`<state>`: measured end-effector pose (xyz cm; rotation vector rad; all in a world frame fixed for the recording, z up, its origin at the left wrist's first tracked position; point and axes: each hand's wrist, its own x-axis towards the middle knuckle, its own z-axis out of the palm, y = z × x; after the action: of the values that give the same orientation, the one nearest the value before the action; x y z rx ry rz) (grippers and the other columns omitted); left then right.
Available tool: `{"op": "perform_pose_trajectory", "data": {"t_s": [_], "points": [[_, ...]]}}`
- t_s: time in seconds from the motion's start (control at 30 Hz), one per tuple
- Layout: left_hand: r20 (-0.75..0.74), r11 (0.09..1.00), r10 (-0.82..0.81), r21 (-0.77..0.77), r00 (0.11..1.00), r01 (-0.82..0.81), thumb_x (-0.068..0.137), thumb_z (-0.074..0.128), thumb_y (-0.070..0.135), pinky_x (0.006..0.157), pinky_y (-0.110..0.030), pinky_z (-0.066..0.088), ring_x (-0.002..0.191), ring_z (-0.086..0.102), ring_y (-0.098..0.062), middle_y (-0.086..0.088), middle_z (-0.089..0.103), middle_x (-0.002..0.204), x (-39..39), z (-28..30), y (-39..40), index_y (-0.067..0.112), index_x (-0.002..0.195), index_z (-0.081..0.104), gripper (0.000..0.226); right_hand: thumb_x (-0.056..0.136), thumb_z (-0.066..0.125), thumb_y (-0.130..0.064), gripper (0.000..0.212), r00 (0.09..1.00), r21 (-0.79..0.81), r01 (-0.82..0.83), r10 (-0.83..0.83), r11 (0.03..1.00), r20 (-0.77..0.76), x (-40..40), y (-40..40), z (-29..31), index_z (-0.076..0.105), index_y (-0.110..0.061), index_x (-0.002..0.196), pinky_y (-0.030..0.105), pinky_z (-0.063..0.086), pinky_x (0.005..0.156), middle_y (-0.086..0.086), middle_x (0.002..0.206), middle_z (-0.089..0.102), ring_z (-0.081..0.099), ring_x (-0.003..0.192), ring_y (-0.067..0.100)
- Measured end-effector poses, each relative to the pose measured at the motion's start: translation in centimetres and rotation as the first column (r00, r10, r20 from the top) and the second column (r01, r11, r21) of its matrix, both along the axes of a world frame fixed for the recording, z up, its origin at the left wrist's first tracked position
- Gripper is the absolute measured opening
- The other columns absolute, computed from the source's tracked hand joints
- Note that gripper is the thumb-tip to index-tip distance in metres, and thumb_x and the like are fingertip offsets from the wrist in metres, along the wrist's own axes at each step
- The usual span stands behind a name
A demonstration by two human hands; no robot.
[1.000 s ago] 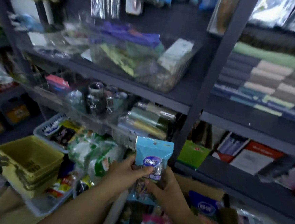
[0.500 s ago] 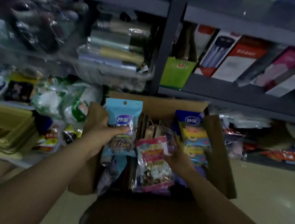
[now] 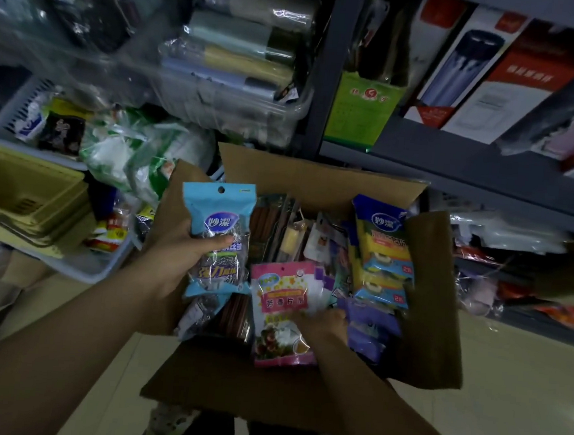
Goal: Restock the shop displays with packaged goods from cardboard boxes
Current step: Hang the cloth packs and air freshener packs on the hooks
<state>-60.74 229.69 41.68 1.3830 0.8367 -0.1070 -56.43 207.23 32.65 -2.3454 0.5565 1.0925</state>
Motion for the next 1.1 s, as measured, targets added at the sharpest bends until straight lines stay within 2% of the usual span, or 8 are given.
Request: {"op": "perform_pose_trajectory", "data": {"t_s": [0.23, 0.37, 0.47, 0.57, 0.67, 0.77, 0.97, 1.1], "points": [[0.015, 1.0, 0.024, 0.015, 1.0, -0.024, 0.084, 0.068, 0.009, 0.092, -0.063, 0.043, 0.103, 0.063, -0.04, -0.012, 0.07, 0.107, -0.9, 0.3, -0.6, 0.017, 0.109, 0.063, 0.027, 0.073, 0.074, -0.056, 0.114, 1.0, 0.04, -0.017, 0.018, 0.999, -0.023, -1.4, -0.1, 0.2, 0.007, -0.004, 0.15, 0.04, 0.031, 0.11, 0.019, 0.157, 0.007, 0.019, 0.144, 0.035], [0.014, 0.999, 0.043, 0.017, 0.999, -0.043, 0.083, 0.069, 0.012, 0.092, -0.066, 0.041, 0.104, 0.062, -0.042, -0.008, 0.072, 0.103, -1.5, 0.0, -0.2, 0.023, 0.104, 0.065, 0.025, 0.072, 0.08, -0.041, 0.108, 0.992, 0.173, 0.119, -0.123, 0.978, 0.011, -1.4, -0.3, 0.2, 0.014, -0.002, 0.148, 0.036, 0.041, 0.101, 0.017, 0.149, 0.034, 0.04, 0.134, 0.033], [0.023, 0.998, 0.056, 0.025, 0.998, -0.057, 0.082, 0.071, 0.013, 0.09, -0.068, 0.041, 0.104, 0.061, -0.044, -0.007, 0.073, 0.103, -1.7, -0.1, 0.2, 0.025, 0.102, 0.066, 0.023, 0.064, 0.086, -0.039, 0.11, 0.982, 0.273, 0.189, -0.185, 0.943, -0.038, -1.4, -0.5, 0.0, 0.022, -0.005, 0.147, 0.038, 0.044, 0.101, 0.015, 0.147, 0.041, 0.045, 0.131, 0.032], [0.043, 0.998, 0.056, 0.022, 0.997, -0.057, 0.082, 0.071, 0.013, 0.089, -0.067, 0.043, 0.103, 0.063, -0.043, -0.008, 0.072, 0.104, -1.8, 0.0, 0.7, 0.025, 0.102, 0.067, 0.024, 0.064, 0.088, -0.025, 0.052, 0.98, 0.422, 0.195, -0.192, 0.886, -0.05, -1.3, -1.1, -0.3, 0.062, -0.015, 0.108, 0.033, 0.057, 0.075, 0.012, 0.114, 0.069, 0.068, 0.095, 0.022], [0.069, 0.996, 0.091, -0.003, 0.993, -0.091, 0.082, 0.07, 0.01, 0.089, -0.058, 0.05, 0.102, 0.066, -0.034, -0.008, 0.071, 0.11, -1.7, 0.5, 1.2, 0.019, 0.116, 0.061, 0.037, 0.072, 0.082, -0.014, 0.025, 0.975, 0.515, 0.211, -0.214, 0.831, -0.054, -0.8, -1.8, 0.3, 0.065, -0.018, 0.089, 0.04, 0.059, 0.076, 0.008, 0.095, 0.073, 0.071, 0.085, 0.024], [0.073, 0.987, 0.157, -0.032, 0.985, -0.155, 0.081, 0.07, 0.008, 0.087, -0.051, 0.053, 0.099, 0.067, -0.032, -0.012, 0.07, 0.111, -1.4, 1.2, 1.9, 0.015, 0.115, 0.061, 0.036, 0.074, 0.08, -0.012, 0.022, 0.97, 0.581, 0.221, -0.236, 0.783, -0.052, 0.0, -2.0, 1.3, 0.067, -0.015, 0.093, 0.052, 0.056, 0.084, 0.009, 0.092, 0.075, 0.072, 0.086, 0.029], [0.11, 0.977, 0.215, -0.018, 0.97, -0.214, 0.083, 0.068, 0.007, 0.076, -0.044, 0.058, 0.085, 0.07, -0.028, -0.009, 0.073, 0.096, -1.0, 2.8, 3.7, 0.017, 0.099, 0.066, 0.018, 0.078, 0.076, -0.009, 0.03, 0.976, 0.709, 0.19, -0.211, 0.679, -0.06, 3.4, -2.0, 4.2, 0.064, -0.014, 0.105, 0.052, 0.055, 0.085, 0.009, 0.099, 0.074, 0.071, 0.092, 0.029], [0.136, 0.973, 0.23, -0.027, 0.964, -0.228, 0.085, 0.065, 0.005, 0.053, -0.028, 0.057, 0.068, 0.072, -0.016, 0.001, 0.075, 0.079, -1.5, 3.3, 4.3, 0.019, 0.094, 0.065, 0.017, 0.076, 0.078, -0.012, 0.027, 0.978, 0.638, 0.15, -0.206, 0.755, 0.013, 5.0, -1.4, 3.3, 0.066, -0.014, 0.1, 0.051, 0.054, 0.087, 0.01, 0.095, 0.074, 0.07, 0.09, 0.031]]}}
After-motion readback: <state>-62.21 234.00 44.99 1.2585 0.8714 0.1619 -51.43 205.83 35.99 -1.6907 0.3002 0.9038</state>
